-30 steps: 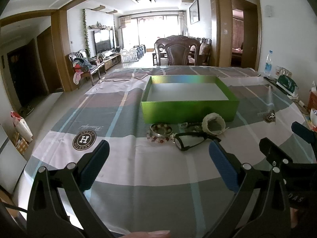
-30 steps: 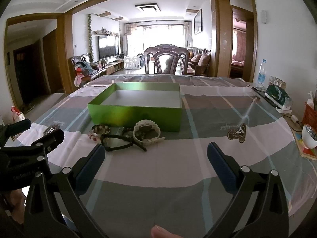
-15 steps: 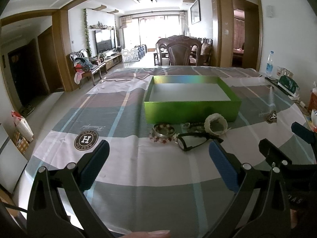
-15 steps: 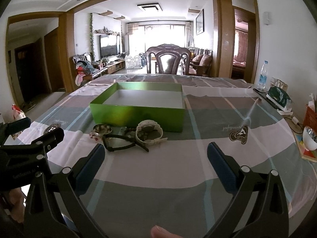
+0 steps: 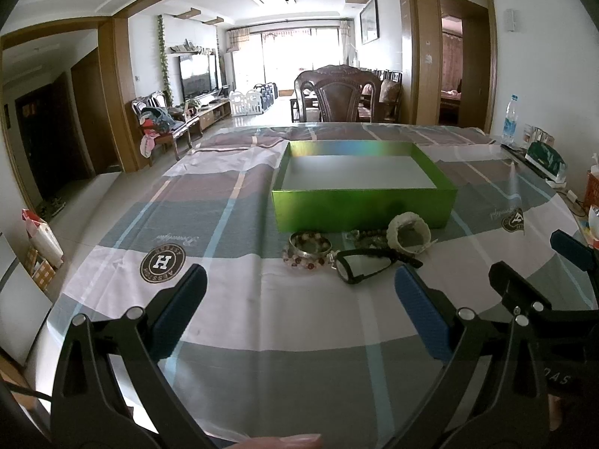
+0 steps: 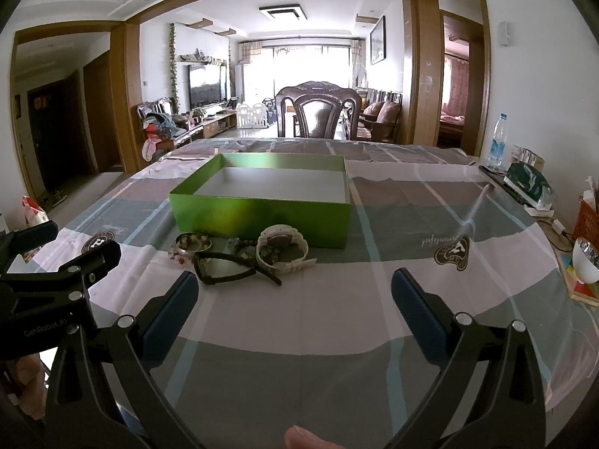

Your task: Organize jewelry

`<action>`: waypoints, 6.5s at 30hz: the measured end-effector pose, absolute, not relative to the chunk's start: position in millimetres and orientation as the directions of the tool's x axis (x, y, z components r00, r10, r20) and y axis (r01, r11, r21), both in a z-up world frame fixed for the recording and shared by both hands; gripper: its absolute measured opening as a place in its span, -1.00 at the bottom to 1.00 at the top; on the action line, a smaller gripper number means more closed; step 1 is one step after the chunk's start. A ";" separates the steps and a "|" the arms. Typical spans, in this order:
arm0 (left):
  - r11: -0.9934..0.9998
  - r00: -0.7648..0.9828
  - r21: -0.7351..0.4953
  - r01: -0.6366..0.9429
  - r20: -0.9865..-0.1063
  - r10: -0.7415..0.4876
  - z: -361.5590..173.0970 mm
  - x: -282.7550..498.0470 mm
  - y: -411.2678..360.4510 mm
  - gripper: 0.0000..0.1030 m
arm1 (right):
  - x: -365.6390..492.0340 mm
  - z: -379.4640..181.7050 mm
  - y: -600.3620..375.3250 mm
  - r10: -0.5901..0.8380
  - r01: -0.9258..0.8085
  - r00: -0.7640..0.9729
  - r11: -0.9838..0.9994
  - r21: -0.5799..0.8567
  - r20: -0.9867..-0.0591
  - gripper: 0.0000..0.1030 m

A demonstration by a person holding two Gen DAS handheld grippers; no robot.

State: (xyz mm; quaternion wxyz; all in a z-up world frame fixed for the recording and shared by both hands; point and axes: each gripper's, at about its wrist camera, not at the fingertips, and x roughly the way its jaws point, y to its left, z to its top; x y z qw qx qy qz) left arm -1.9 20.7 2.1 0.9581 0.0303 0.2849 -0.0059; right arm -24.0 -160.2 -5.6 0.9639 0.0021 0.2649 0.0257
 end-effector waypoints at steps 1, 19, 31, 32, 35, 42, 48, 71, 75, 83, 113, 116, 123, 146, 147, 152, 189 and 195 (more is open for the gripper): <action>0.998 0.837 0.054 0.029 -0.547 0.006 1.8 -2.1 22.3 0.93 | -24.1 -5.4 -160.9 0.050 -0.048 0.858 0.999 0.017 -0.511 0.95; 0.998 0.832 0.058 0.026 -0.555 0.011 -3.9 -2.1 23.3 0.93 | -22.7 -7.3 -159.2 0.049 -0.045 0.855 0.999 0.020 -0.516 0.95; 0.998 0.827 0.052 0.030 -0.562 0.005 -6.5 0.1 18.6 0.93 | -24.8 -12.0 -166.2 0.039 -0.033 0.855 0.999 0.020 -0.517 0.95; 0.998 0.828 0.053 0.031 -0.561 0.004 -6.3 -0.3 17.9 0.93 | -25.0 -12.4 -167.1 0.039 -0.032 0.855 0.999 0.022 -0.518 0.95; 0.998 0.827 0.053 0.030 -0.563 0.004 -5.8 -1.0 17.5 0.93 | -25.3 -10.7 -166.6 0.039 -0.033 0.855 0.999 0.020 -0.517 0.95; 0.998 0.826 0.059 0.035 -0.564 0.004 -5.2 -2.6 15.6 0.93 | -25.5 -11.3 -167.5 0.038 -0.032 0.854 0.999 0.020 -0.518 0.95; 0.998 0.822 0.058 0.038 -0.570 0.002 -6.0 -2.3 14.5 0.93 | -25.4 -11.1 -167.1 0.039 -0.032 0.854 0.999 0.022 -0.518 0.95; 0.998 0.730 0.064 0.009 -0.682 0.037 -42.7 28.0 25.4 0.93 | 13.4 -57.6 -187.6 -0.070 0.058 0.682 0.997 -0.041 -0.728 0.95; 0.998 0.680 0.059 -0.024 -0.730 0.059 -58.8 50.3 41.5 0.92 | 23.4 -56.8 -197.2 -0.056 0.062 0.665 0.998 -0.020 -0.745 0.81; 1.000 0.652 -0.007 -0.012 -0.758 0.003 -54.4 93.0 42.6 0.60 | 98.9 -45.0 -186.1 0.026 0.000 0.626 0.999 0.034 -0.780 0.25; 1.000 0.614 0.027 -0.006 -0.789 0.025 -57.5 105.0 60.3 0.34 | 57.4 -53.1 -219.4 0.023 0.048 0.594 0.997 0.064 -0.804 -0.17; 0.999 0.634 0.030 0.020 -0.773 0.011 -53.8 103.2 50.9 0.42 | 53.9 -52.2 -222.4 0.017 0.062 0.611 0.996 0.069 -0.792 0.29; 0.998 0.615 0.040 0.045 -0.788 0.004 -65.7 105.1 32.2 0.51 | 48.1 -54.7 -201.6 0.059 -0.035 0.610 0.998 0.047 -0.790 0.51; 0.990 0.646 0.098 0.099 -0.763 0.011 -78.9 109.1 10.7 0.49 | 54.2 -80.3 -181.2 0.067 -0.090 0.601 0.996 0.017 -0.797 0.20; 0.990 0.648 0.097 0.106 -0.762 0.005 -80.2 112.7 8.2 0.40 | 54.1 -80.5 -181.1 0.067 -0.089 0.602 0.996 0.017 -0.795 0.20; 0.991 0.610 0.022 0.135 -0.790 -0.066 -87.2 124.7 9.0 -0.62 | 52.7 -80.8 -181.6 0.063 -0.087 0.606 0.996 0.012 -0.793 0.20; 0.987 0.566 -0.043 0.153 -0.815 -0.123 -95.3 132.5 16.9 -0.41 | 51.2 -78.5 -185.2 0.108 -0.079 0.588 0.994 0.076 -0.802 0.19; 0.988 0.569 -0.077 0.133 -0.810 -0.140 -85.0 129.2 23.3 -0.84 | 48.7 -66.9 -183.9 0.102 -0.091 0.617 0.994 0.057 -0.781 0.19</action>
